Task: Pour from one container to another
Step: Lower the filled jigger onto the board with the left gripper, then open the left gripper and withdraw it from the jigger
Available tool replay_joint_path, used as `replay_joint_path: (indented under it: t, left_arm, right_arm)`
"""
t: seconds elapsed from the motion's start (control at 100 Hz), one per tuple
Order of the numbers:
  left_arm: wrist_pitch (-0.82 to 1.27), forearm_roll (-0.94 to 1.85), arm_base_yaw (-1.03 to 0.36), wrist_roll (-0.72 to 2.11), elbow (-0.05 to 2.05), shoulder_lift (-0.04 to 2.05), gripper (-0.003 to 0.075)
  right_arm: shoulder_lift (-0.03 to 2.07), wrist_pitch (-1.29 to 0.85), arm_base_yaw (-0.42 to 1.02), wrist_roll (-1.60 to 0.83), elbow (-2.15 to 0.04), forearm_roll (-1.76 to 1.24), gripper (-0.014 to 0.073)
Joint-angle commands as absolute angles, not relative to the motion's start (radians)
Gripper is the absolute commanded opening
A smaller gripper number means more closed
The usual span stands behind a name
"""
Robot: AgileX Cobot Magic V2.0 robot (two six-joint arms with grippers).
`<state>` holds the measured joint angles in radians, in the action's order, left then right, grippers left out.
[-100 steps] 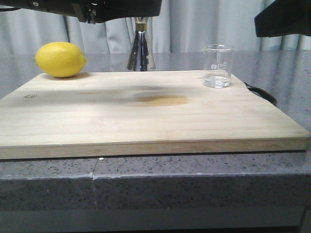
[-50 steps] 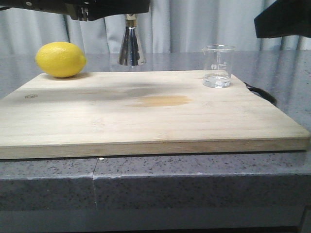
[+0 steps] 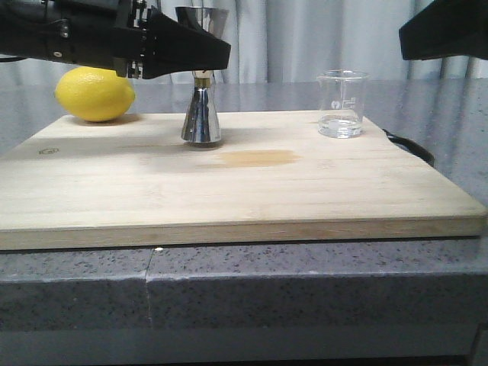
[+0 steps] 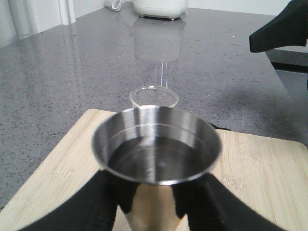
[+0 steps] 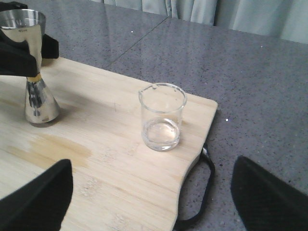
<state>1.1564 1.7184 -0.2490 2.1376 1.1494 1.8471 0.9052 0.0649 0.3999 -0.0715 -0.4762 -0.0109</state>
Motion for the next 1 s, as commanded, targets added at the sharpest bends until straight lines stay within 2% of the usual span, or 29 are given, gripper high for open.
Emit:
replay_joint_path:
  t: [0.0,0.99]
  left_arm:
    - [1.278,1.768,-0.239,2.141,1.181,1.800,0.0250]
    - [1.278,1.720,-0.230,2.139,1.165,1.800,0.0256]
  right_arm:
    - [0.891,0.151,0.394,-0.074,-0.501,0.000,0.0604]
    - [0.891,0.151,0.394,-0.074,-0.501,0.000,0.0604]
